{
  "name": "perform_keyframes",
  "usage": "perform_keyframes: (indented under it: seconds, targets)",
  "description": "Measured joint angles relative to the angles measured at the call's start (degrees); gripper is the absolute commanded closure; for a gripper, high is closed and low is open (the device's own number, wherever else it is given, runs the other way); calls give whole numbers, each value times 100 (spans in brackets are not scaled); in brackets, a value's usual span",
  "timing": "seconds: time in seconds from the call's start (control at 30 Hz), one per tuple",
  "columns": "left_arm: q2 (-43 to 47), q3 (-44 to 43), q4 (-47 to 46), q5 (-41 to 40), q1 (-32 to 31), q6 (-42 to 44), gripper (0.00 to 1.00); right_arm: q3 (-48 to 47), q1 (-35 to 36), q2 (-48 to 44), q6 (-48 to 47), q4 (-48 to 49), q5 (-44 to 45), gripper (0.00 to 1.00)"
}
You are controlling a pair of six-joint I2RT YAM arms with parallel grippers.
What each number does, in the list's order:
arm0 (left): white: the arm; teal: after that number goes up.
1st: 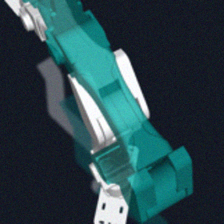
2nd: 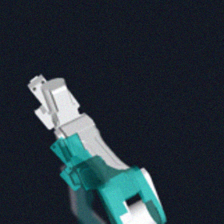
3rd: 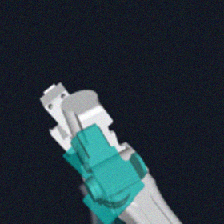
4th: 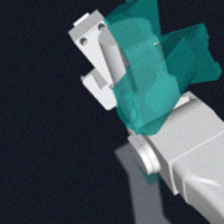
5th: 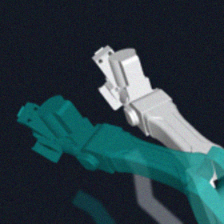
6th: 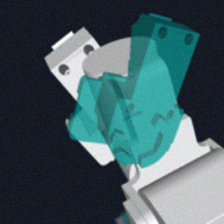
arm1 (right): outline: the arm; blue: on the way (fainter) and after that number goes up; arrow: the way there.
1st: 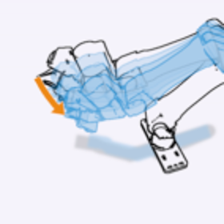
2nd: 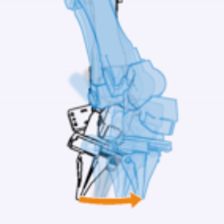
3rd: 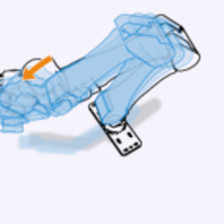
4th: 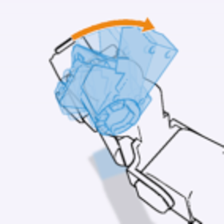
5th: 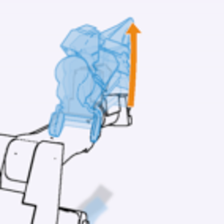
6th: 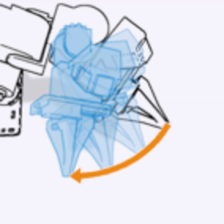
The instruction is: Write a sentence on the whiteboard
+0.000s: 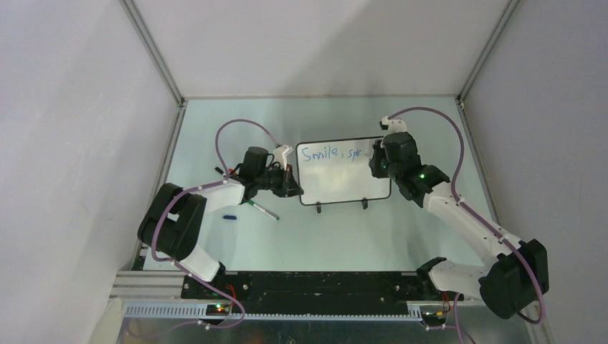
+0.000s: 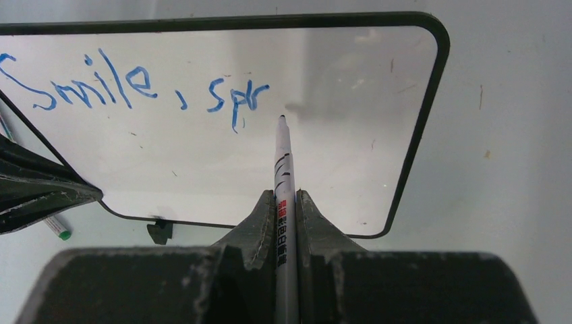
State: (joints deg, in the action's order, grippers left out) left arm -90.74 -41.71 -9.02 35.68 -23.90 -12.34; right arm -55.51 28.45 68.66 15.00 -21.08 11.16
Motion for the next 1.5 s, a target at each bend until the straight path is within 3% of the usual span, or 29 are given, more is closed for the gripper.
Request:
perform_keyframes:
  seconds: [0.37,1.5]
  targets:
    - [44,0,61,-42,-24,146,100,177,22,-380,44,278,72,100]
    - [-13,-94,186,50,11,188,100,315,72,-256,63,566,142,100]
